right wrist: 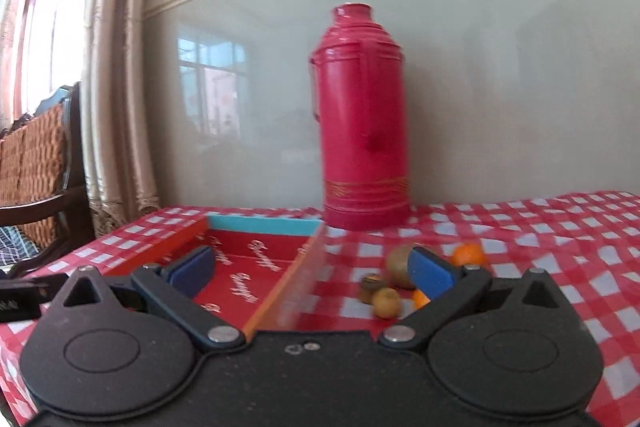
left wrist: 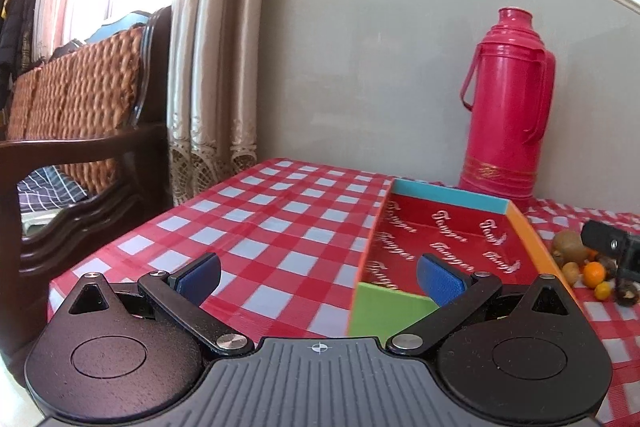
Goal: Organize fruits
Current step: 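Open the right gripper to drop the orange into the box, then reach the left gripper to the dark passion fruit and grasp it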
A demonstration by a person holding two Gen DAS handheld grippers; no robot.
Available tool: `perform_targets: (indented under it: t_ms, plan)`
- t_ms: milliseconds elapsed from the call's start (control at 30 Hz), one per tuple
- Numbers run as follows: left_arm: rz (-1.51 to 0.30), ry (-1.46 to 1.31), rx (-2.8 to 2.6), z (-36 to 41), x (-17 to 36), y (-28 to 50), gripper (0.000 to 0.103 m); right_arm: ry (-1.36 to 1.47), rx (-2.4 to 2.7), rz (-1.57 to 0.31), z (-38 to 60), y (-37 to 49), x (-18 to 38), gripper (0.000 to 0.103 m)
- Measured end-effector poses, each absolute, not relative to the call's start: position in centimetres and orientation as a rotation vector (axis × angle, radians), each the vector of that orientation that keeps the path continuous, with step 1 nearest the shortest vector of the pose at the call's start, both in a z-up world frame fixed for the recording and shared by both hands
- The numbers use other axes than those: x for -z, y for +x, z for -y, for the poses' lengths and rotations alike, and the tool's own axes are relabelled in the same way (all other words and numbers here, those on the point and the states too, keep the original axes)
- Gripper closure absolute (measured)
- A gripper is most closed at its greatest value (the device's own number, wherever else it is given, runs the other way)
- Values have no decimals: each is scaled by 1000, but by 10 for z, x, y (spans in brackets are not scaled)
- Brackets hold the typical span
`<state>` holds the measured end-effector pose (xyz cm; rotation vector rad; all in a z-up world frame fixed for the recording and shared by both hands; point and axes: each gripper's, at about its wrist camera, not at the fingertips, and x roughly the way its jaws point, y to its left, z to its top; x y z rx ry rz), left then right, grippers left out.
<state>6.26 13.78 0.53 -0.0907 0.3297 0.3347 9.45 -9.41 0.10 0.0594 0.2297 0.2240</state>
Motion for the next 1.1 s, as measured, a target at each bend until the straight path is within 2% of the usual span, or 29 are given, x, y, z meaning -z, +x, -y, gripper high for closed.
perform_targets:
  t_ms: [767, 1100]
  plan:
    - [-330, -56, -174, -39, -15, 79, 0, 42, -42, -224, 197, 77, -6, 6]
    - [-337, 23, -3, 43, -10, 105, 0, 57, 111, -255, 253, 77, 0, 6]
